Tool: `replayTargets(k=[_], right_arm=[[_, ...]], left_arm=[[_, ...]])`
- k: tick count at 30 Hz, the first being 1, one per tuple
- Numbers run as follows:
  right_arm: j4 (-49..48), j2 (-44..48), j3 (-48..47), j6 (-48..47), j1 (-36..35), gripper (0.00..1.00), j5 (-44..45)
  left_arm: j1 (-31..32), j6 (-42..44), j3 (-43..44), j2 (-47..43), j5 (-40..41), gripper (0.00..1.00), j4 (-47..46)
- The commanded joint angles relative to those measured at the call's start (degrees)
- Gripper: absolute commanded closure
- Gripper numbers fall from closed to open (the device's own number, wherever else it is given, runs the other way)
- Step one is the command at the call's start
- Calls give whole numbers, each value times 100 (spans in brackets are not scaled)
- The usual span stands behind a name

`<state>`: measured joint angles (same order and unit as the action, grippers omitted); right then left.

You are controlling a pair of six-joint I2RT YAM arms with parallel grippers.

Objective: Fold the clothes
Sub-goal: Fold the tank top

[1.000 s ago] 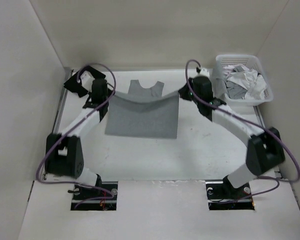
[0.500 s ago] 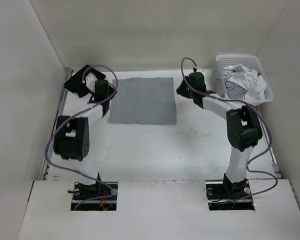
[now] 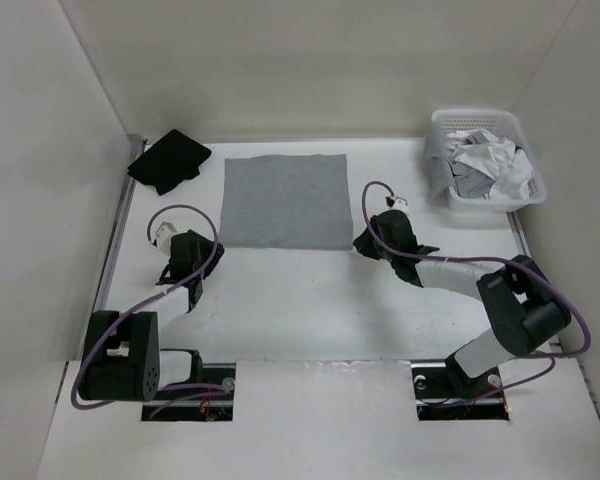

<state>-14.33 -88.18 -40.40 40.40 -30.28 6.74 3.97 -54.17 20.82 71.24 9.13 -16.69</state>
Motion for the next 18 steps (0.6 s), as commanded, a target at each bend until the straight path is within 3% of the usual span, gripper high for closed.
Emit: replayTargets(k=[1, 6, 10, 18], right_arm=[[-606, 214, 137, 196, 27, 85, 222], [-878, -23, 296, 380, 9, 68, 266], [-984, -260, 331, 626, 9, 62, 275], [-1257, -630, 349, 987, 9, 58, 372]], left_arm=[[-251, -418, -139, 292, -735, 54, -913], [-542, -735, -201, 899, -1062, 55, -1573], [-533, -1007, -122, 1277, -1106, 55, -1908], [-551, -1201, 45, 1717, -1080, 77, -2093]])
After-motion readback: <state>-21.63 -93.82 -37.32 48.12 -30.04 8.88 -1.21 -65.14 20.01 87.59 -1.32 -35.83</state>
